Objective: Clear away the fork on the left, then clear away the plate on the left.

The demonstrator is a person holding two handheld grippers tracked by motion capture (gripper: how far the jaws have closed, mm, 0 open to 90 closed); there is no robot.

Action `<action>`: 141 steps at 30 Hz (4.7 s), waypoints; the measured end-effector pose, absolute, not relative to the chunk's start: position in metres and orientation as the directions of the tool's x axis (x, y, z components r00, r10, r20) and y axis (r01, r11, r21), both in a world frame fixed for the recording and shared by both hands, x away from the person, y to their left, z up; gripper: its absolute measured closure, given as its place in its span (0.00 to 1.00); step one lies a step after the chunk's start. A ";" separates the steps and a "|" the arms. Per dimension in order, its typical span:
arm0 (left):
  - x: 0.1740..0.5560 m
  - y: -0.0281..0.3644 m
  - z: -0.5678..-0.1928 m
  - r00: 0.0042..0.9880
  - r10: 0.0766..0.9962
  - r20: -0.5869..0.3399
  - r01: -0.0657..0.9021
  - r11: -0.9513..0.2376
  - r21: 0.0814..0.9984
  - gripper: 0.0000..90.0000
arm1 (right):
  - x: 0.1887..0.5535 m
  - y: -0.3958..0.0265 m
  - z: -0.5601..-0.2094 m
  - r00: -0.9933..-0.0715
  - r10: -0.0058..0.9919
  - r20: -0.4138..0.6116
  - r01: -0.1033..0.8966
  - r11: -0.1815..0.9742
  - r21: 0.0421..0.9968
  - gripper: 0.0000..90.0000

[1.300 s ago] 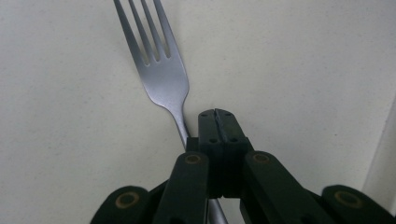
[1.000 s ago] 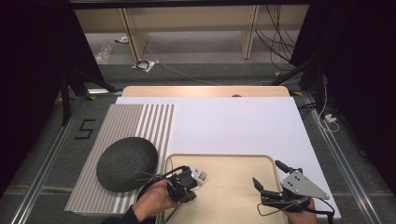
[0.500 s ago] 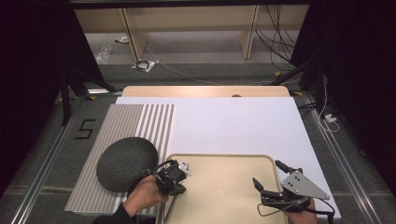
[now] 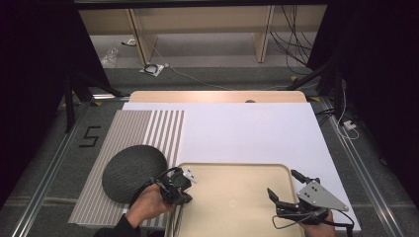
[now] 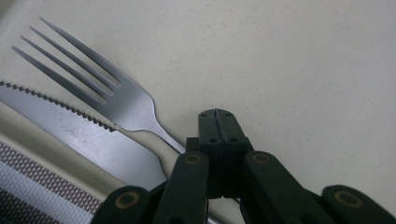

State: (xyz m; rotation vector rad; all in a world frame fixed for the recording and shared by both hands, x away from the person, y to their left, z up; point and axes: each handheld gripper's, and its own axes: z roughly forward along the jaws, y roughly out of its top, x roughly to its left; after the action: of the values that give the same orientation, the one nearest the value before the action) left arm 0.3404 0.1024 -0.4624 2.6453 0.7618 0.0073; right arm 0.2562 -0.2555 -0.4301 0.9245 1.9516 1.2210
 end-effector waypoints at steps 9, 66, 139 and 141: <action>0.342 0.107 -0.452 0.845 0.525 -0.102 0.516 -0.750 0.413 0.92 | 0.256 -0.255 -0.430 -0.541 0.827 -0.154 0.223 0.318 0.922 0.14; 0.339 0.220 -0.398 0.499 0.844 -0.199 0.620 -0.186 0.762 0.20 | 0.257 -0.258 -0.431 -0.537 0.831 -0.145 0.229 0.309 0.923 0.14; 0.269 0.325 -0.456 -0.154 0.685 -0.712 0.516 0.670 0.533 0.18 | 0.255 -0.254 -0.431 -0.539 0.828 -0.152 0.230 0.318 0.920 0.14; 0.266 0.327 -0.458 -0.173 0.662 -0.729 0.507 0.695 0.510 0.18 | 0.255 -0.254 -0.431 -0.541 0.827 -0.155 0.227 0.321 0.920 0.14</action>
State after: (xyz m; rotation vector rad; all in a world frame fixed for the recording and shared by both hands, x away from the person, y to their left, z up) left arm 0.2660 0.3271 -0.4580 0.9201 1.8304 0.1804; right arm 0.2552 -0.2536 -0.4315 0.9274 1.9560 1.2159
